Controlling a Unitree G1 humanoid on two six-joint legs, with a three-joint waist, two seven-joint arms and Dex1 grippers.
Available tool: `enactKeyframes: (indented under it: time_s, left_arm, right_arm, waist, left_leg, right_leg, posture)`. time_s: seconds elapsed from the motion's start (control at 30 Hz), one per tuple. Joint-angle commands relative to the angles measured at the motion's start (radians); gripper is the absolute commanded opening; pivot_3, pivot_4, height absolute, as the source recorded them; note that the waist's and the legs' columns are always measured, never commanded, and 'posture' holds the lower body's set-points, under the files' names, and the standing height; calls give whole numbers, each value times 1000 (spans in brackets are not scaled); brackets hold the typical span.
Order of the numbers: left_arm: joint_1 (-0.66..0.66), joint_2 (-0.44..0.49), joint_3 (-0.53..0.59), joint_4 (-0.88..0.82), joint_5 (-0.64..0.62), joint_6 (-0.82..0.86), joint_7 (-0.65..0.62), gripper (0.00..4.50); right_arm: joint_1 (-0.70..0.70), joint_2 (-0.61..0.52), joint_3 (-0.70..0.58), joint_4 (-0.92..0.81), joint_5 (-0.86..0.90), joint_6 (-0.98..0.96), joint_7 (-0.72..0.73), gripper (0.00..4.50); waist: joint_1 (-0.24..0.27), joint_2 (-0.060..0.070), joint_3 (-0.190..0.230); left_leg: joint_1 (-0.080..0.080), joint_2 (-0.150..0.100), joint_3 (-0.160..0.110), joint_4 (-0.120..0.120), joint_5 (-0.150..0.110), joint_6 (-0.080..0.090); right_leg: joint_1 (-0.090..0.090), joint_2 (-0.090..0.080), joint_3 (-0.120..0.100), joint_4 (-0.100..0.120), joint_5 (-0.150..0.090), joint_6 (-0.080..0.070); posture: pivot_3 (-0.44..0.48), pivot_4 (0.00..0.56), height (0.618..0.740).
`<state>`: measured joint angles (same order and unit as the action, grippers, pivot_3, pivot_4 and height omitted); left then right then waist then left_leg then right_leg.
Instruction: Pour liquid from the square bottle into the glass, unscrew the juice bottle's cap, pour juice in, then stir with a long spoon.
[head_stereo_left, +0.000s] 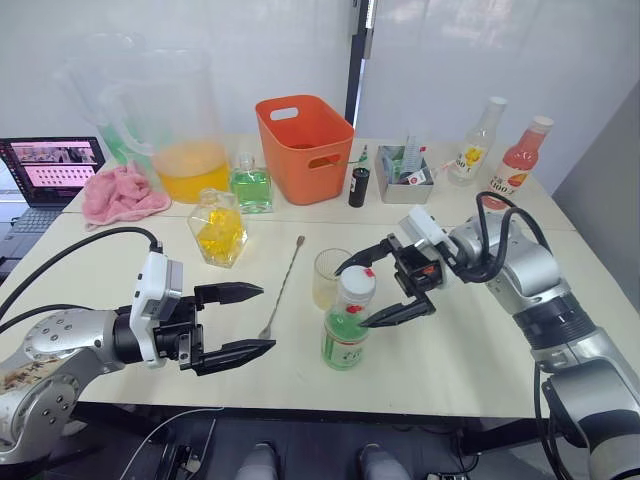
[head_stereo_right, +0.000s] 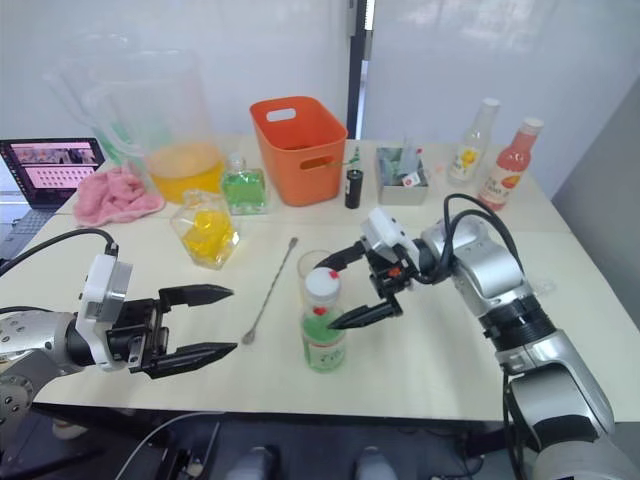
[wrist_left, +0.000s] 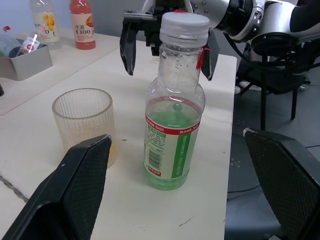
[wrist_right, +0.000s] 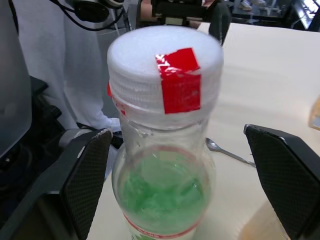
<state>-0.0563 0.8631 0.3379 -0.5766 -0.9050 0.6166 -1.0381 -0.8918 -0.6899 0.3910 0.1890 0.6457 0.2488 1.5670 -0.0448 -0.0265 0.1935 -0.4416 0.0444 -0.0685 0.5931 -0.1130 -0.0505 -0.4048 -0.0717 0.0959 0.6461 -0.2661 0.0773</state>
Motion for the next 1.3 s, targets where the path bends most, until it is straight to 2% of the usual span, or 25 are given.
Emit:
enactKeyframes:
  time_s: [0.03, 0.07, 0.2, 0.3, 0.33, 0.53, 0.67, 0.93, 1.03, 1.13, 1.3]
  left_arm:
    - [22, 25, 51, -42, -27, 10, 15, 4500]
    - [29, 29, 58, -46, -29, 11, 18, 4500]
    - [37, 26, 63, -48, -13, -4, 31, 4500]
    - [29, 23, 49, -41, -3, -14, 37, 4500]
    - [26, 24, 43, -39, 5, -20, 37, 4500]
    - [-11, 29, 5, -25, 4, -24, 16, 4500]
    - [-72, 18, -47, 14, 5, -26, -5, 4500]
    - [-239, -22, -163, 133, 23, -32, -78, 4500]
    - [-265, -33, -186, 156, 36, -32, -98, 4500]
    - [-315, -44, -233, 217, 60, -40, -160, 4500]
    - [-357, -43, -272, 273, 94, -52, -231, 4500]
  right_arm:
    - [-35, -25, 15, -14, 86, -9, 47, 4465]
    - [-34, -29, 22, -13, 102, -6, 47, 3946]
    - [-27, -43, 35, -17, 150, 2, 47, 2608]
    - [-7, -35, 7, -23, 152, 10, 47, 1641]
    - [2, -38, 0, -30, 151, 14, 47, 1460]
    - [88, -68, -103, -133, 132, 65, 29, 1459]
    - [165, -89, -228, -282, 185, 171, -120, 1459]
    - [440, -74, -441, -790, 270, 439, -731, 1459]
    - [476, -59, -469, -867, 292, 490, -850, 1459]
    - [567, 4, -483, -976, 278, 544, -1079, 1459]
    - [648, 67, -487, -1056, 290, 571, -1243, 1459]
  waist:
    - [-1, 0, 0]
    - [-1, 0, 0]
    - [0, 0, 0]
    - [0, 0, 0]
    - [0, 0, 0]
    - [5, 0, 0]
    - [6, 0, 0]
    - [7, 0, 0]
    - [1, 0, 0]
    - [5, -1, -1]
    - [6, -1, -1]
  left_leg:
    - [0, 0, 0, 0, 0, 0]
    - [0, 0, 0, 0, 0, 0]
    - [0, 1, 0, 0, 0, 0]
    - [0, 1, 0, 0, 0, 0]
    - [0, 1, 0, 0, 0, 0]
    - [0, 1, 0, 0, 0, 0]
    - [0, 2, 0, 0, 0, 0]
    - [0, 2, 0, 0, 0, 0]
    - [0, 2, 0, 0, 0, 0]
    - [0, 2, 0, 0, 0, 0]
    - [-2, 3, 0, 0, 0, 0]
  right_leg:
    - [0, 0, 0, 0, 0, 0]
    - [0, 0, 0, 0, 0, 0]
    - [0, 1, 0, 0, 0, -1]
    - [0, 1, 0, 0, 0, -2]
    - [0, 1, 0, 0, 0, -2]
    - [0, 2, 0, 0, 0, -1]
    - [-1, 2, 0, 0, 0, -1]
    - [-1, 3, 1, 0, 0, -1]
    - [-1, 3, 1, 0, 0, -2]
    - [0, 4, 1, 0, -1, -4]
    - [-1, 4, 1, -1, -1, -4]
  posture:
    - [0, 150, 740]
    - [0, 150, 740]
    - [0, 150, 740]
    - [0, 150, 740]
    - [0, 150, 740]
    - [0, 150, 740]
    - [0, 150, 740]
    - [0, 150, 740]
    - [0, 150, 740]
    - [0, 150, 740]
    - [0, 150, 740]
